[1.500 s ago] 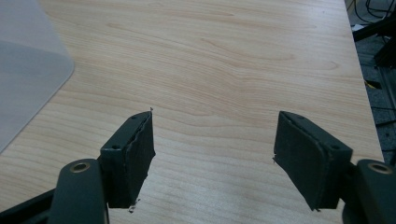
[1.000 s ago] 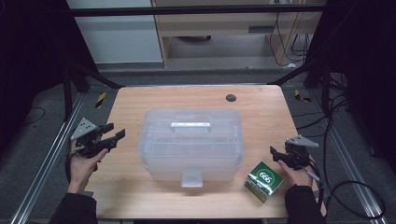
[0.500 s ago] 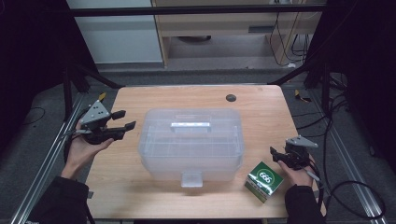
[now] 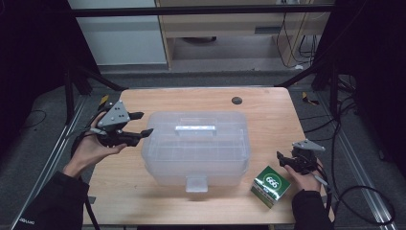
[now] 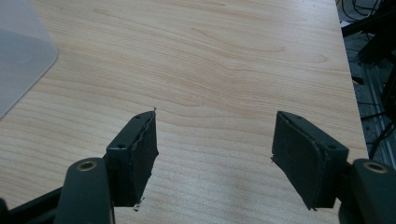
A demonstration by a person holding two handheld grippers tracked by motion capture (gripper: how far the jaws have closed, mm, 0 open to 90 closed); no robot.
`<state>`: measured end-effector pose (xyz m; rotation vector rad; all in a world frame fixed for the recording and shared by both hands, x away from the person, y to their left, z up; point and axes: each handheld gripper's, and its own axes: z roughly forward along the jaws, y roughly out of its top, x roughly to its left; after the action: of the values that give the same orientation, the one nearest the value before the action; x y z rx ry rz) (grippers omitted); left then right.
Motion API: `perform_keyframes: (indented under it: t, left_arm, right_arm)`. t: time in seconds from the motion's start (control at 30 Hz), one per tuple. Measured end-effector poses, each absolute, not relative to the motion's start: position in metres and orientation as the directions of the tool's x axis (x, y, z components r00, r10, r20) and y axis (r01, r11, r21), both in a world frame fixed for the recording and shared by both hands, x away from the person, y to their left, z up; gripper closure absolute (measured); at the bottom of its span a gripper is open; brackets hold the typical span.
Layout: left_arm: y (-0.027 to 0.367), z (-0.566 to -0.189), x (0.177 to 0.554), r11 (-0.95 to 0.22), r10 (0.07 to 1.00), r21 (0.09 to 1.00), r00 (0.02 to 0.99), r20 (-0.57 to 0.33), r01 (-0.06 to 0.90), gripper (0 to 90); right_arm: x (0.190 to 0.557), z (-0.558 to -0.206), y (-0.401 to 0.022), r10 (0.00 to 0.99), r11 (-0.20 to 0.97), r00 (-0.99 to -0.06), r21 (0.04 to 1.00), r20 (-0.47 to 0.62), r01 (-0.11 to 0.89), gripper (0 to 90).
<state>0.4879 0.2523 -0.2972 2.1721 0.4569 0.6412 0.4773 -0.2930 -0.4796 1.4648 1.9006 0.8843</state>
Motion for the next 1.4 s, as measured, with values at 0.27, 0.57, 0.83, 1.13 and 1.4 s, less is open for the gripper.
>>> perform_keyframes:
  t: [0.27,0.57,0.83,1.13,1.4]
  left_arm:
    - [0.230,-0.290,0.481,-0.684,0.421,0.728,0.836,0.353,0.037,36.2]
    - [0.212,-0.281,0.474,-0.732,0.346,0.681,0.850,0.398,-0.020,36.8]
    - [0.195,-0.279,0.473,-0.778,0.290,0.627,0.860,0.420,-0.044,39.4]
    - [0.176,-0.278,0.475,-0.803,0.235,0.589,0.860,0.452,-0.091,41.6]
    - [0.158,-0.281,0.479,-0.835,0.197,0.540,0.861,0.469,-0.103,42.6]
  right_arm:
    - [0.478,-0.481,-0.293,0.970,0.189,-0.236,0.779,-0.054,0.598,30.7]
    - [0.478,-0.481,-0.293,0.969,0.193,-0.241,0.778,-0.055,0.598,30.5]
    - [0.478,-0.481,-0.293,0.970,0.186,-0.238,0.777,-0.048,0.601,30.5]
    - [0.478,-0.481,-0.293,0.970,0.183,-0.239,0.773,-0.042,0.607,30.6]
    - [0.479,-0.481,-0.293,0.969,0.185,-0.242,0.771,-0.042,0.609,30.8]
